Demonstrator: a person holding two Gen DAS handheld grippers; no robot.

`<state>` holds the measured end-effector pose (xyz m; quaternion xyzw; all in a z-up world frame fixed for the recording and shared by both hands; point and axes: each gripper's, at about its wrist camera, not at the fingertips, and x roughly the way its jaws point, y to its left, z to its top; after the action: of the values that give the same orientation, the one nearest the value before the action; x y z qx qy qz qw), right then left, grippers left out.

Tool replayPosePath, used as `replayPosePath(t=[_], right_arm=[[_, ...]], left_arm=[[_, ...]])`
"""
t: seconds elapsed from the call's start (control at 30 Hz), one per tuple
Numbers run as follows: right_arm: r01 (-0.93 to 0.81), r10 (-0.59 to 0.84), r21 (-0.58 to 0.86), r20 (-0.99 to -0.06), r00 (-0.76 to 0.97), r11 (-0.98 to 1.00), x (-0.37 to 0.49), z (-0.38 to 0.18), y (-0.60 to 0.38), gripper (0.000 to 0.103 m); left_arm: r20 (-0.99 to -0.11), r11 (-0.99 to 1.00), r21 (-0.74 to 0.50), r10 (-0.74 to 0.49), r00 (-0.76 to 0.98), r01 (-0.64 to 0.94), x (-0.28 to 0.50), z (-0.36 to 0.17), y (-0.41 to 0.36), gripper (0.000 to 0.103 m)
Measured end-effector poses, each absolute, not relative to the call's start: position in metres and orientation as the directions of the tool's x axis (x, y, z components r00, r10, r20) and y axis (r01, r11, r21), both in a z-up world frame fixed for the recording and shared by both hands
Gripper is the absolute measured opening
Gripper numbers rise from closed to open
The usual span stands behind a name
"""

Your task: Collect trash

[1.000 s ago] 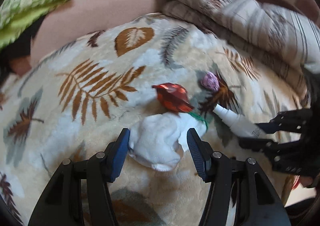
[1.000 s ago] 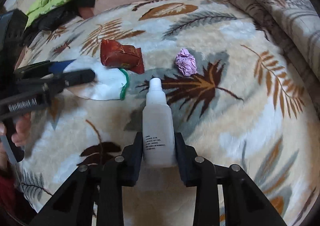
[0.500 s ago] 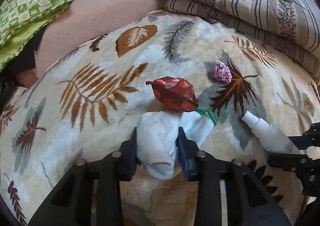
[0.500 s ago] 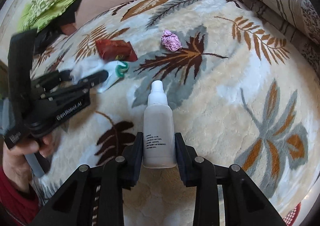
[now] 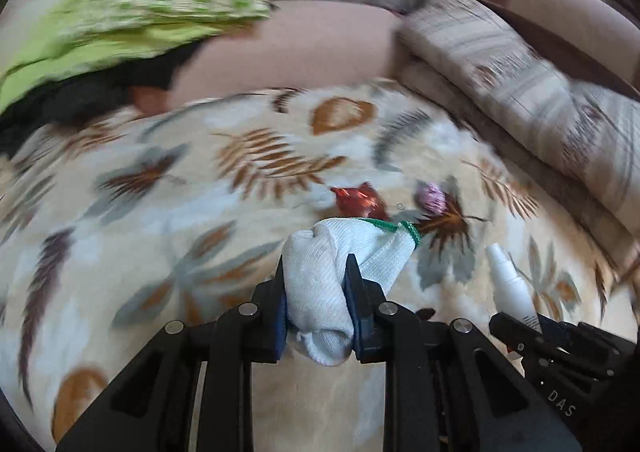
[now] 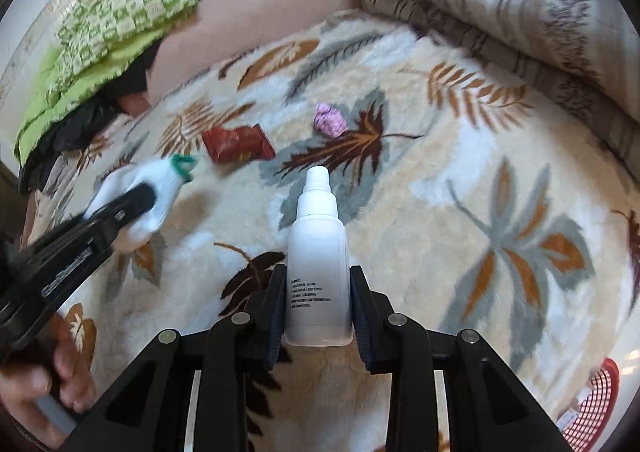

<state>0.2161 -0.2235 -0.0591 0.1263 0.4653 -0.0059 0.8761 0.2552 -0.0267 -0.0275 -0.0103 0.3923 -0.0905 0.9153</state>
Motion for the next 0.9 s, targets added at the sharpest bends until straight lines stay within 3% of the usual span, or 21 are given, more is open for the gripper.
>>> replayPosePath(t=[0.33, 0.53, 0.9], right_arm=[[0.111, 0.076, 0.189, -0.766, 0.639, 0.976, 0.217, -0.049, -0.237, 0.032], [0.127, 0.081, 0.21, -0.763, 0.641, 0.969, 0.224, -0.05, -0.25, 0.032], [0.092, 0.088, 0.191, -0.761, 0.643, 0.977, 0.225, -0.049, -0.235, 0.032]], left_arm=[[-0.709, 0.991, -0.078, -0.132, 0.692, 0.109, 0.26, -0.043, -0.035, 0.023], [-0.64, 0.993, -0.065, -0.12, 0.759, 0.102, 0.257, -0.027, -0.036, 0.023], [-0.664, 0.998, 0.012, -0.035, 0.747, 0.058, 0.266, -0.035, -0.037, 0.023]])
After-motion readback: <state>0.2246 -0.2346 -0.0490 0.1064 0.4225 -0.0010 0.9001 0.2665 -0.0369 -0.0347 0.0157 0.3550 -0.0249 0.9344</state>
